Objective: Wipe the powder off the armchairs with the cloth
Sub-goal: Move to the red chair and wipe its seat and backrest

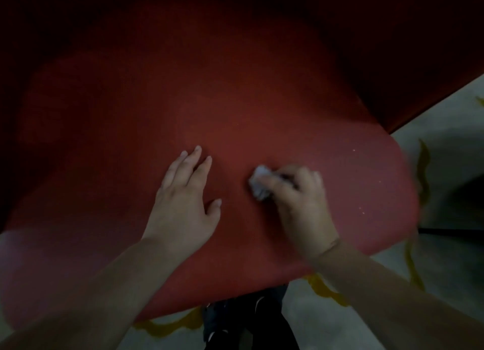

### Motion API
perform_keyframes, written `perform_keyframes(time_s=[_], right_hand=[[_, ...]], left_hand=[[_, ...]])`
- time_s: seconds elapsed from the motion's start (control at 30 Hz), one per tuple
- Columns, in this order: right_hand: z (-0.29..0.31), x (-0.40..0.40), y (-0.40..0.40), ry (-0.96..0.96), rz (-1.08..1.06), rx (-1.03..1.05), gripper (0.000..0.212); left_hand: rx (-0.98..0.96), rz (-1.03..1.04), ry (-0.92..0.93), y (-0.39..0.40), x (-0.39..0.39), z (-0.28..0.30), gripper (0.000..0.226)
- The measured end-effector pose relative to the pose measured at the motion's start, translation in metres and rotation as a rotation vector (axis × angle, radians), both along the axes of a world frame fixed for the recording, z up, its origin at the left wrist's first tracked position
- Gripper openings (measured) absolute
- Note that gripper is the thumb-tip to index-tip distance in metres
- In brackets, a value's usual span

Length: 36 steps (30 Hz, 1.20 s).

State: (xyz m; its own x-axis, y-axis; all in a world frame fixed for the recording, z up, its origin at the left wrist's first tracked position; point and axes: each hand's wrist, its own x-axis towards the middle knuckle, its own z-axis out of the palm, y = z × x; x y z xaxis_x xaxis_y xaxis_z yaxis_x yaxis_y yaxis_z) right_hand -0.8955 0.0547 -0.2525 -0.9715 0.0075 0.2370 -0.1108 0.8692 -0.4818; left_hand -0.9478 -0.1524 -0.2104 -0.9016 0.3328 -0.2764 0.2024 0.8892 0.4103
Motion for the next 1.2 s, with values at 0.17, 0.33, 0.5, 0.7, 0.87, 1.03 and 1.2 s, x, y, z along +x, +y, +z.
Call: perform_keyframes(time_s=[0.17,0.33,0.5,0.7,0.87,1.03,1.2], right_hand=[[0.003,-0.036,-0.015,-0.004,-0.338,-0.095,0.043],[-0.003,0.026,-0.038,-0.009,0.169,-0.01,0.04],[0.0,-0.004,0.035,0.022,-0.237,0.058,0.039],[0.004,0.008,0.011,0.013,-0.294,-0.062,0.041],[0.004,0.026,0.045,-0.012,-0.287,-0.054,0.041],[0.001,0.042,0.05,0.011,-0.404,-0.106,0.05],[0.004,0.073,0.051,-0.029,-0.263,-0.081,0.038]], left_hand=[[0.001,-0.016,-0.004,0.0,0.006,-0.002,0.075],[0.006,-0.013,-0.014,0.002,0.013,-0.001,0.075],[0.006,-0.034,-0.042,0.009,0.022,0.003,0.076],[0.02,-0.104,-0.062,0.033,0.027,0.004,0.08],[0.013,-0.146,-0.053,0.057,0.026,0.003,0.084],[0.028,-0.148,-0.023,0.085,0.02,0.001,0.084],[0.012,-0.22,-0.035,0.104,0.018,0.002,0.085]])
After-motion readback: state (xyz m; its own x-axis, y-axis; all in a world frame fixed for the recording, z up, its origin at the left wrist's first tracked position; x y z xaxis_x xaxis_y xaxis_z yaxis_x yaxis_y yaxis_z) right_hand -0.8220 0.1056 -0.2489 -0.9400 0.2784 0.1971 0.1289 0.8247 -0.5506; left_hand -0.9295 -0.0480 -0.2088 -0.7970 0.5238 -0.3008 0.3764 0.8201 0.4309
